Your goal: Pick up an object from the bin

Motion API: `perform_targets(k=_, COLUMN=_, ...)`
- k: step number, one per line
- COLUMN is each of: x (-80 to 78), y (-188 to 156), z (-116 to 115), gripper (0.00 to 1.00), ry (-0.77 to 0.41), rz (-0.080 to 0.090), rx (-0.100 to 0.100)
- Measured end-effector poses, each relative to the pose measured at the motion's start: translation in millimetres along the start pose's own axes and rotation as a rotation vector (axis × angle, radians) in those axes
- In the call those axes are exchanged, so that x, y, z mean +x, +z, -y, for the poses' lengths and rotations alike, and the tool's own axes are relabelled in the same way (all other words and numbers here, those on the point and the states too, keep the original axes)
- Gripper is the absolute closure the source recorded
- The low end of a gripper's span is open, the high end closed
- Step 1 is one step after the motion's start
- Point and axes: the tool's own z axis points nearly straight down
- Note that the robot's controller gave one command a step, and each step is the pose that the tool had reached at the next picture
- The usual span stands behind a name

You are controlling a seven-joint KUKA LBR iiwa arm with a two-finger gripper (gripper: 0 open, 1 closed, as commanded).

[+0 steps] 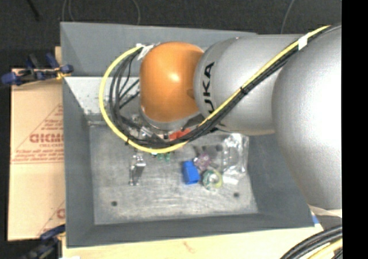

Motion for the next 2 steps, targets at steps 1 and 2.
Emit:
perform_targets(k=1, x=-15.8, y=-122.4, z=43.9, gripper=0.00, ry=-0.543, rz=0.015, rx=0.005)
perform_targets(k=2, x=-31.2, y=-40.6, z=138.1, gripper=0.00, ry=-0.661, rz=0.002, rx=0.005)
